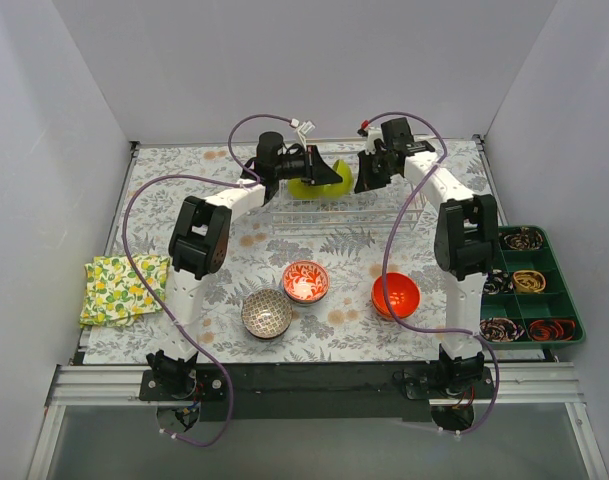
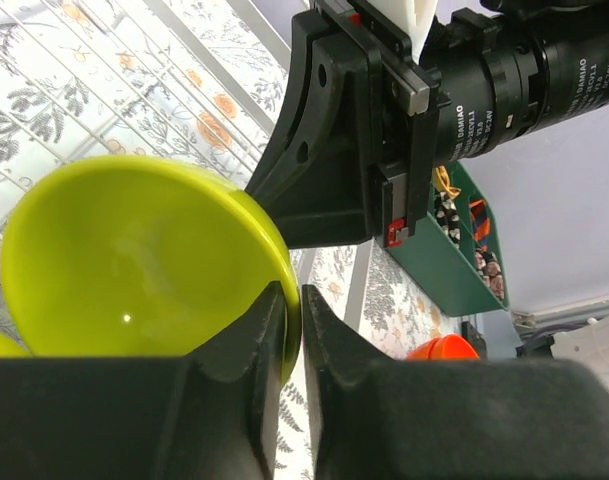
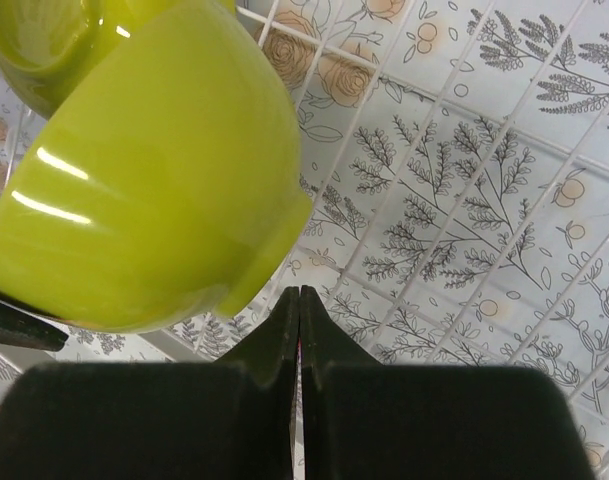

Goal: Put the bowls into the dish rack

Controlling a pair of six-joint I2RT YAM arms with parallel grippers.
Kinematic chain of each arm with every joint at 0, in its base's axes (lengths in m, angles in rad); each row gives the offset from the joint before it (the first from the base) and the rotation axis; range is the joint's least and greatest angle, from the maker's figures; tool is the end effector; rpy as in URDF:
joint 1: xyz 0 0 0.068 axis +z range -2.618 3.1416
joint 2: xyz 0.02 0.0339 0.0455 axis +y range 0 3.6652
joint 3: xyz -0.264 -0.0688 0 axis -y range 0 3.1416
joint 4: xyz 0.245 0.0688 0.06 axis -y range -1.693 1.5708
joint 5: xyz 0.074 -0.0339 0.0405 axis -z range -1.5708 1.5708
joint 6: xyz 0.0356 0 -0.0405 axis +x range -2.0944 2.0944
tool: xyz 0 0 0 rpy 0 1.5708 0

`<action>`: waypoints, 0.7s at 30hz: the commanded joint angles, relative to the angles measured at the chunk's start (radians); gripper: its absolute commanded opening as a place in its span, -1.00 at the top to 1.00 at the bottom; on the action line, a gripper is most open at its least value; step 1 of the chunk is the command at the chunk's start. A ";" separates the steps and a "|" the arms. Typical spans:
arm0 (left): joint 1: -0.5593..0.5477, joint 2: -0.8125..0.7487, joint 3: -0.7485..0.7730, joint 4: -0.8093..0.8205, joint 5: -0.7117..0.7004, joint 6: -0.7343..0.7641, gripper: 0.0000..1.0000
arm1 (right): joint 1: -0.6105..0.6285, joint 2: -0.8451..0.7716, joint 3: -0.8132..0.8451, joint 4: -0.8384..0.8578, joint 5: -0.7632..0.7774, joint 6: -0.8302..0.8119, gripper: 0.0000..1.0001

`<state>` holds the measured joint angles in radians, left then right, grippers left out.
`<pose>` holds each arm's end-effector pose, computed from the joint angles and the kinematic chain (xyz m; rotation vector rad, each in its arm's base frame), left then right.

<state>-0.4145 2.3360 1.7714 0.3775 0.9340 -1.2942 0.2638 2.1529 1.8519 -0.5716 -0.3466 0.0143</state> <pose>0.4786 -0.2418 0.2058 -0.0966 2.1846 -1.9288 0.4660 0.1384 0.2364 -0.4585 2.4050 0.5469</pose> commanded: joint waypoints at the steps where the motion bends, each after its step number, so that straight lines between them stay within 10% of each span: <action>1: -0.003 -0.015 0.062 -0.017 -0.044 0.047 0.62 | -0.001 0.019 0.064 0.047 -0.048 0.029 0.97; 11: -0.004 -0.104 0.065 -0.193 -0.171 0.190 0.04 | 0.008 0.070 0.139 0.072 -0.086 0.064 0.97; 21: -0.007 -0.139 0.094 -0.238 -0.179 0.279 0.00 | 0.020 0.047 0.119 0.072 -0.077 0.044 0.97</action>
<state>-0.4149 2.3112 1.8141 0.1566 0.7551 -1.0687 0.2771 2.2265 1.9503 -0.5205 -0.4168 0.0689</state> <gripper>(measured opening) 0.498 0.023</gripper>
